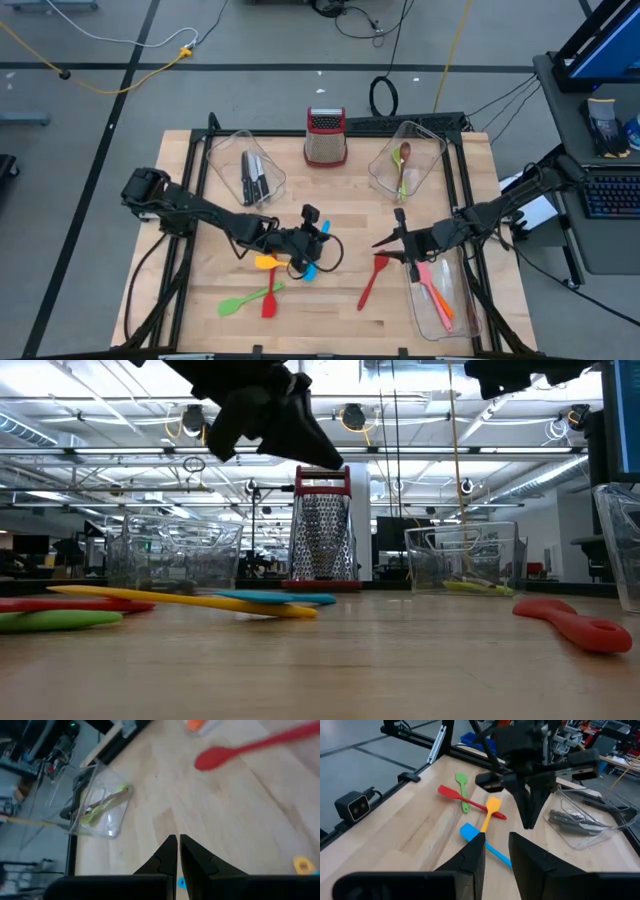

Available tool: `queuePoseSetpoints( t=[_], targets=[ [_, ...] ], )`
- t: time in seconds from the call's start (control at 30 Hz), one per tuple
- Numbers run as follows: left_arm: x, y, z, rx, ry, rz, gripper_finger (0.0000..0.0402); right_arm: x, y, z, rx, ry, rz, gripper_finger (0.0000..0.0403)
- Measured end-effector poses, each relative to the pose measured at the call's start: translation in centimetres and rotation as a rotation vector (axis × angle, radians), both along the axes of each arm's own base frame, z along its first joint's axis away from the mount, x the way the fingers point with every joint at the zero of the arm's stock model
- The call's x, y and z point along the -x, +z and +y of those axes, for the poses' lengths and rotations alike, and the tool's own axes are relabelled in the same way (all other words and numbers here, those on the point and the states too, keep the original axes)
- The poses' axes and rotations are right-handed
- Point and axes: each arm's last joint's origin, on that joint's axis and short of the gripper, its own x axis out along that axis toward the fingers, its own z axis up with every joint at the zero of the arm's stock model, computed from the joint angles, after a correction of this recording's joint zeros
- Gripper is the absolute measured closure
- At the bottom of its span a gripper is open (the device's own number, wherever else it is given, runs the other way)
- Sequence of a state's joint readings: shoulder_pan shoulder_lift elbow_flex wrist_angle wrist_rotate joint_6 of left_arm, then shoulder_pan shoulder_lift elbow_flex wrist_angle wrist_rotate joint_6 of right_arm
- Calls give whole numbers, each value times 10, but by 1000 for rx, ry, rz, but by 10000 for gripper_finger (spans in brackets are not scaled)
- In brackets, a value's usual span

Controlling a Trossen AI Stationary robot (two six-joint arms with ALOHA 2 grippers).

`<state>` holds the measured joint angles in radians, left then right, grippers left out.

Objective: Pick & Place Kitchen Items
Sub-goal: Put the blue spatula into the bottom right transparent bin

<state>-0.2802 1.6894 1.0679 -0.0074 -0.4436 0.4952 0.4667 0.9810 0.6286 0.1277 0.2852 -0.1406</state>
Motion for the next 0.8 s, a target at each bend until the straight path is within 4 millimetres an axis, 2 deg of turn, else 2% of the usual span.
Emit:
queuePoseSetpoints(
  t=[0.1, 0.37, 0.53, 0.63, 0.8],
  targets=[
    [-2, 2, 0, 68, 34, -41, 376, 1, -2, -1, 2, 0, 4, 326],
    [-3, 2, 2, 75, -11, -29, 376, 1, 0, 0, -14, -2, -18, 326],
    [-5, 2, 13, 242, 129, -70, 376, 1, 1, 0, -27, -5, -18, 326],
    [-6, 1, 19, 279, 166, -71, 376, 1, 1, 0, -34, -7, -17, 326],
    [-7, -1, 25, 323, 90, -21, 376, 1, 1, 0, -34, -7, -17, 326]
  ],
)
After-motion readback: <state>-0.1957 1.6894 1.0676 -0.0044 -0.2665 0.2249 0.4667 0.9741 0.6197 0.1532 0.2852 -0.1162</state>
